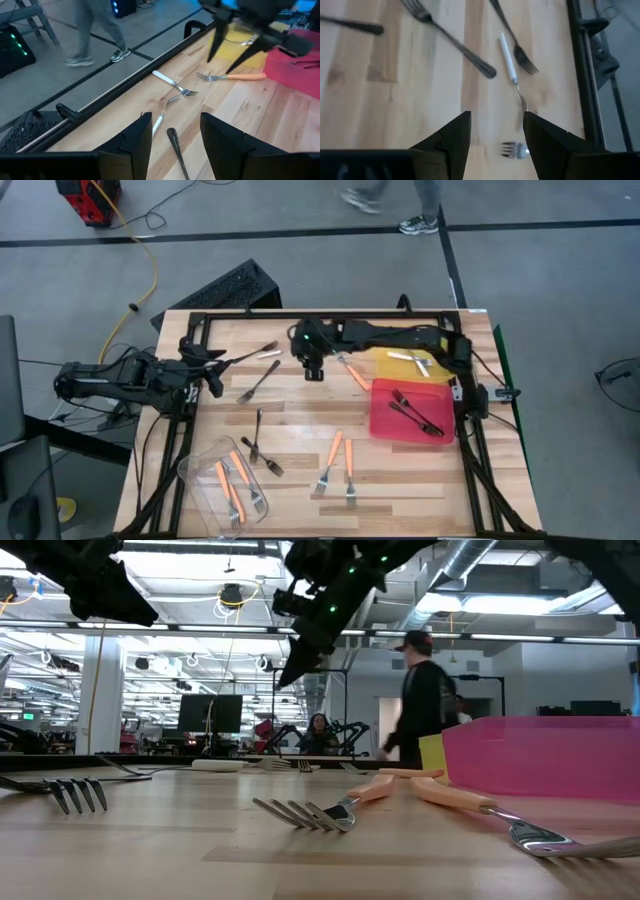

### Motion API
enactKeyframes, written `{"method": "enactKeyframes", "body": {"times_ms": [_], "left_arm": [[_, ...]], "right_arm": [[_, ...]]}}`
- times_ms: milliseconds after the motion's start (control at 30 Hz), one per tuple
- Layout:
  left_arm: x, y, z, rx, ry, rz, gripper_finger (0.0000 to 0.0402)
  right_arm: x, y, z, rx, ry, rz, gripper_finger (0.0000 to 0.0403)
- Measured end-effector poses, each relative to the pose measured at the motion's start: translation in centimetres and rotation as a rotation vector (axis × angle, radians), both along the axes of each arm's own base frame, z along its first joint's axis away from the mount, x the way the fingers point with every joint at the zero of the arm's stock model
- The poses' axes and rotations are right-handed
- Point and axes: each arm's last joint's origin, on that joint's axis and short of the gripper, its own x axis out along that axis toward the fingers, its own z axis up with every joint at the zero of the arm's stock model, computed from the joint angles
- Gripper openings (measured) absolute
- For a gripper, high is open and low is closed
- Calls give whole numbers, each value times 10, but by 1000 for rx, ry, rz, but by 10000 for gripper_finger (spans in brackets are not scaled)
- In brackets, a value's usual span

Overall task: Sort silverware by color (type)
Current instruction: Put the white fork into the yellow bin

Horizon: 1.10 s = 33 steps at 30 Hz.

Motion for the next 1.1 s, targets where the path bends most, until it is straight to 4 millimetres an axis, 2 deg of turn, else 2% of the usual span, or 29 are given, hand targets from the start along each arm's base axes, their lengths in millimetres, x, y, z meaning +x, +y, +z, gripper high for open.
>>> {"method": "enactKeyframes", "body": {"times_ms": [167, 333, 500, 833, 1100], "left_arm": [[0, 0, 0, 5, 3, -3, 151], [0, 0, 0, 4, 3, -3, 151], [1, 0, -3, 5, 7, -3, 151], [2, 0, -6, 13, 8, 9, 151], [2, 0, -5, 19, 3, 20, 151]], "right_arm": [[16, -30, -11, -11, 14, 8, 203], [21, -60, -21, 59, 24, 17, 203], [26, -78, -34, 85, 48, -3, 203], [30, -98, -62, 130, 62, -22, 203], [27, -106, -63, 162, 56, -77, 203]]}}
